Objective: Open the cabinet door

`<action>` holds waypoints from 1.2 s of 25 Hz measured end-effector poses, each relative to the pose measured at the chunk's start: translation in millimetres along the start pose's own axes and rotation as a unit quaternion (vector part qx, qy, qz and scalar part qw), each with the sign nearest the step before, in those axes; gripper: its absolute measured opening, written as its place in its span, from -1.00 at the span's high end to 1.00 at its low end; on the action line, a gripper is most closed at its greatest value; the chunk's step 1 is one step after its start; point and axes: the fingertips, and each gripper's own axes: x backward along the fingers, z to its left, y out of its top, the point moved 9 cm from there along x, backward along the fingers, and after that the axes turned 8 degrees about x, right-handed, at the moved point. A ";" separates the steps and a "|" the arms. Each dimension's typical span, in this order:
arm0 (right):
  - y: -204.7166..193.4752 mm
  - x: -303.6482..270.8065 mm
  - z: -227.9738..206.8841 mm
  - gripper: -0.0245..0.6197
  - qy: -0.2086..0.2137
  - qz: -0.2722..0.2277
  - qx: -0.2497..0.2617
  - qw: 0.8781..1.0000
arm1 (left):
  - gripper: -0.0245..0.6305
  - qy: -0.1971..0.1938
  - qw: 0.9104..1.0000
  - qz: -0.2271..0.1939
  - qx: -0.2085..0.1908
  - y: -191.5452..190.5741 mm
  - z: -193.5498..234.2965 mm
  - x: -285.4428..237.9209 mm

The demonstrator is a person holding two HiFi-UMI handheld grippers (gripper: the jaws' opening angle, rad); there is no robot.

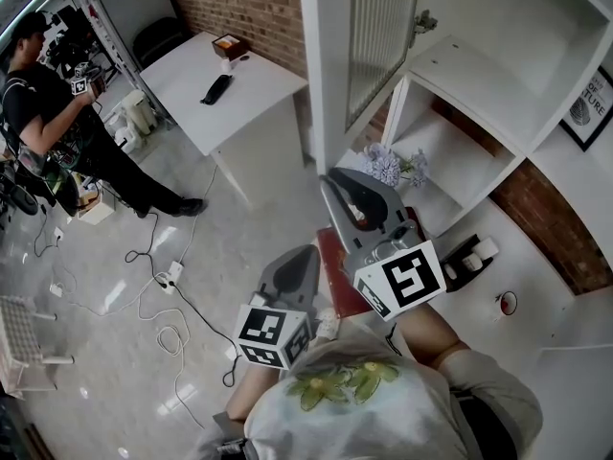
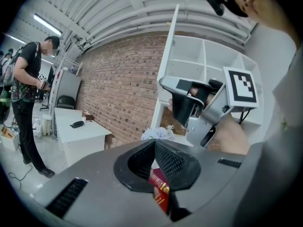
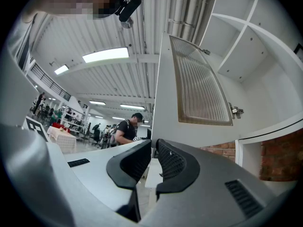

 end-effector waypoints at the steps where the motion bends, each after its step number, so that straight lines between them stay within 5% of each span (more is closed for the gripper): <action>1: -0.7 -0.7 0.1 0.75 0.001 -0.001 0.001 1.000 | 0.89 0.001 1.000 0.000 0.000 -0.4 0.6 0.0; 30: -9.6 -33.7 6.0 0.75 0.007 -0.011 -0.001 1.000 | 0.89 0.031 0.999 -0.015 0.003 4.6 25.1 4.8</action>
